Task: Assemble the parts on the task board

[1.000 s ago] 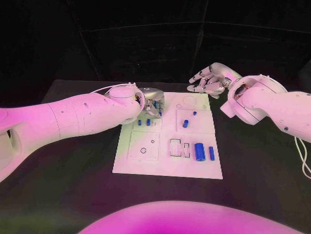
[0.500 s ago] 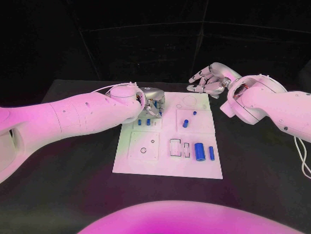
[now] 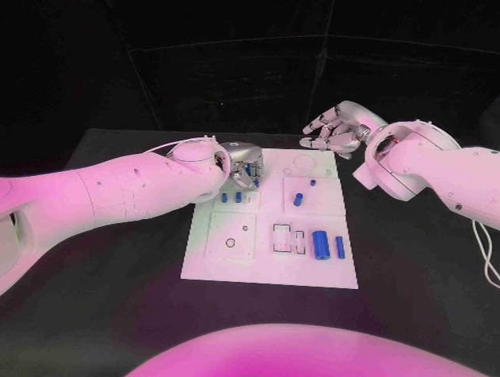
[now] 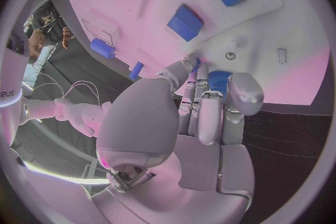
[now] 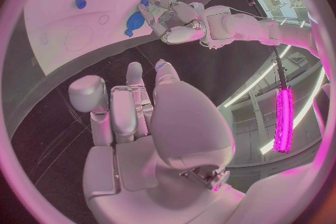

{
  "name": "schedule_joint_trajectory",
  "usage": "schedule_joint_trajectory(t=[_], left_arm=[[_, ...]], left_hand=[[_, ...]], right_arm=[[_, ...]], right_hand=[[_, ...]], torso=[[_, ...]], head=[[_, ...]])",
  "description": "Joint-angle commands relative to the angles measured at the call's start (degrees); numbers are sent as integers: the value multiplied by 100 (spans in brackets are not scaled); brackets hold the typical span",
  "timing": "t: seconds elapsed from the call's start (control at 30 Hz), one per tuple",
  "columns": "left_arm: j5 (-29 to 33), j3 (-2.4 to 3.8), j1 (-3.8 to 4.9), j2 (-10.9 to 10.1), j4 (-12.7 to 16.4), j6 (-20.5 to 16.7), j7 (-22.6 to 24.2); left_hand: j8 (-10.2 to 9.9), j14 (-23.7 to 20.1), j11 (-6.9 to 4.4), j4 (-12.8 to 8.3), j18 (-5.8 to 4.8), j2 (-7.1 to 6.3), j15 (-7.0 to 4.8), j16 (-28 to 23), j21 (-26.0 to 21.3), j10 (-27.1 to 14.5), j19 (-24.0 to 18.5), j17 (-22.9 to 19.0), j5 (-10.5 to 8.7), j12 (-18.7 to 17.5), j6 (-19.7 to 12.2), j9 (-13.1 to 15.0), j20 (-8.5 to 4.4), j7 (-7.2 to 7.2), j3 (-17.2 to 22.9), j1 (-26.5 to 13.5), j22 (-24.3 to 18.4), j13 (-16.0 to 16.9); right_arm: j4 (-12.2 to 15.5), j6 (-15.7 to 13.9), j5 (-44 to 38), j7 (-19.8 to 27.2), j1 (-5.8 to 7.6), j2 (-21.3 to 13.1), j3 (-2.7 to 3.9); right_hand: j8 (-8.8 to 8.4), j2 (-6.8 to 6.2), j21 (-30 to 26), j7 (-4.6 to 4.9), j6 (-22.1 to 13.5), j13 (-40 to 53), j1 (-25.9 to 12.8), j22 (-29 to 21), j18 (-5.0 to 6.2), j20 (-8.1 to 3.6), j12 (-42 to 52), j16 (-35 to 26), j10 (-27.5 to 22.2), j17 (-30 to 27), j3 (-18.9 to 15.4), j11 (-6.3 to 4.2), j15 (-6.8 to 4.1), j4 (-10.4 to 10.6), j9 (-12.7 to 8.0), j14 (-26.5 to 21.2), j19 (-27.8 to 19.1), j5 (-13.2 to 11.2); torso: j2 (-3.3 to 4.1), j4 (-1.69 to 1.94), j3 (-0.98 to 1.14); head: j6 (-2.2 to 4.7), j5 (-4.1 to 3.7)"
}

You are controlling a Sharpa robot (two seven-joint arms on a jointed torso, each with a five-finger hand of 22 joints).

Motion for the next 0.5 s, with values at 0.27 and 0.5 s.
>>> schedule_joint_trajectory(t=[0.27,0.5], left_arm=[[402,30,1,-202,248,-594,240],[492,155,2,-413,442,-596,244]], left_hand=[[-150,99,33,-56,-89,-51,12,19,37,39,38,-48,-25,-233,14,-55,21,46,127,-58,30,-56],[-212,88,55,-66,-91,-95,32,5,42,24,32,-82,-25,-323,-14,-82,37,64,163,-104,41,-76]], right_arm=[[-1,-1,5,56,9,0,4],[-2,-1,5,57,8,-8,4]], right_hand=[[20,62,-36,-8,-13,-12,16,-4,64,11,36,-34,-34,4,-31,-9,-48,8,2,161,31,63],[20,64,-37,-8,-12,-13,18,-6,64,11,36,-36,-35,3,-32,-9,-49,8,2,161,30,74]], torso=[[0,2,-2],[-4,9,1]], head=[[11,14],[25,30]])
